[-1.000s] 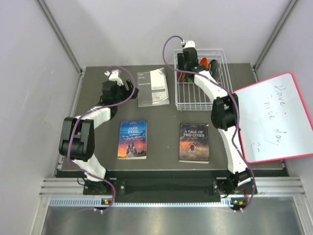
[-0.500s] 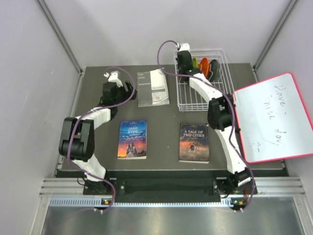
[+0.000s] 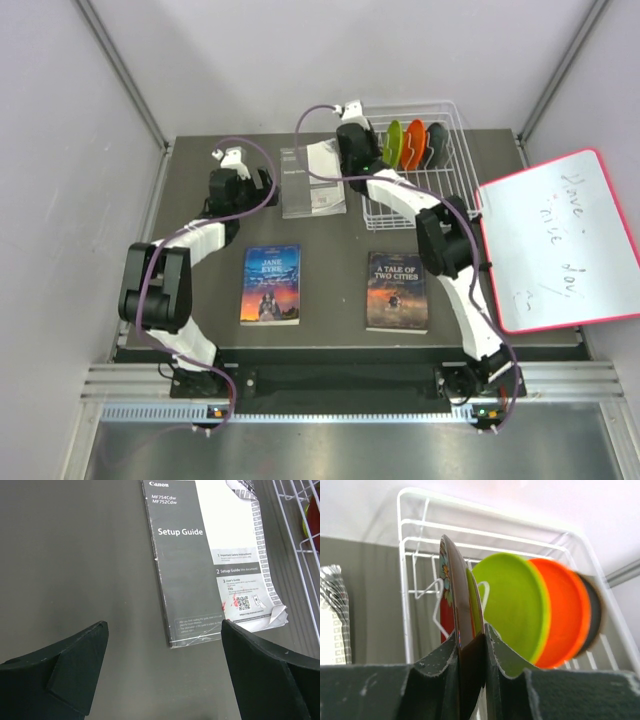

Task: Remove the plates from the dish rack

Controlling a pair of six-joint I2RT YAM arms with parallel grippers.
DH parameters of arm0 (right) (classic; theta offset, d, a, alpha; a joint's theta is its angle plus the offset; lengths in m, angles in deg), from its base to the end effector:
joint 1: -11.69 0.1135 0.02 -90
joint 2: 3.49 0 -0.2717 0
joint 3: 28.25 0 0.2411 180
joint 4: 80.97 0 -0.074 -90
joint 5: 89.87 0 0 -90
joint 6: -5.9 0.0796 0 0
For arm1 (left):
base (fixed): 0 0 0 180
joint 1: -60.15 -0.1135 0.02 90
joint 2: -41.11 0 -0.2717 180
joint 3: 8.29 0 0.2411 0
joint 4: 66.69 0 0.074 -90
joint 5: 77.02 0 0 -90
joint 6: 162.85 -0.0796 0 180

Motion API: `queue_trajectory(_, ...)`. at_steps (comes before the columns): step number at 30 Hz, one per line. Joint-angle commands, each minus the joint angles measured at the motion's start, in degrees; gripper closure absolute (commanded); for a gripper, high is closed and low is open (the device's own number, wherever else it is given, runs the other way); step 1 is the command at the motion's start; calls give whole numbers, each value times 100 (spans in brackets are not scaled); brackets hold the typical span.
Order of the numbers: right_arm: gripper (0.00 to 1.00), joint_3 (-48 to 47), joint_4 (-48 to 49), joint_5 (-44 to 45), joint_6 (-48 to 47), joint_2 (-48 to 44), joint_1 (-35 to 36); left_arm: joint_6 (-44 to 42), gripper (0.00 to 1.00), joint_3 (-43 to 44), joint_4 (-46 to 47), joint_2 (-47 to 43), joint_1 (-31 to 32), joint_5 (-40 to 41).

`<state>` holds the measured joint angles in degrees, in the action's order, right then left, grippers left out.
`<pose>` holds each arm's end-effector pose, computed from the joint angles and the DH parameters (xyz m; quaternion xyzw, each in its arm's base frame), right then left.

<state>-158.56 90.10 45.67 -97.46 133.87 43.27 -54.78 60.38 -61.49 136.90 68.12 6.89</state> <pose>0.5272 0.2574 0.2322 -0.0661 0.7694 -0.2173 0.5970 0.3990 -0.0644 0.2167 -0.0432 0.8269 -0.1688 0.5347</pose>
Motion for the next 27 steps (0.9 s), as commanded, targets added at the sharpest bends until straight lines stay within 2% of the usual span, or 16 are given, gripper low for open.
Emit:
queue_trajectory(1,100,250,1042,605,-341,-1430,103,-224,1,120,-54,-315,-6,-129)
queue_trajectory(8,100,805,834,702,-352,-2291,226,-101,1,155,42,-341,-6,-770)
queue_trajectory(9,100,927,650,258,-194,-2649,235,-32,1,120,155,-350,-6,-876)
queue_trajectory(10,100,1111,39,-181,286,-2844,209,4,1,103,235,-376,-14,-1007)
queue_trajectory(13,100,1672,-738,-1860,1527,-3662,43,425,1,32,840,-359,-23,-1814)
queue_trajectory(16,100,2227,-959,-3618,2521,-4243,-317,1101,4,163,1507,-35,-32,-2817)
queue_trajectory(18,100,2474,-943,-4636,2803,-4480,-484,1818,5,182,2078,132,-32,-3369)
queue_trajectory(20,100,2861,-803,-5123,3137,-4638,-538,2609,7,147,3071,422,-32,-3618)
queue_trajectory(23,100,3476,-50,-6158,3716,-4762,-634,3620,10,103,4381,879,-41,-3864)
queue_trajectory(25,100,3898,321,-6469,3963,-4789,-661,4332,13,67,5415,1213,-41,-3900)
queue_trajectory(27,100,4284,918,-6829,4332,-4771,-670,4731,14,85,5964,1502,-32,-3935)
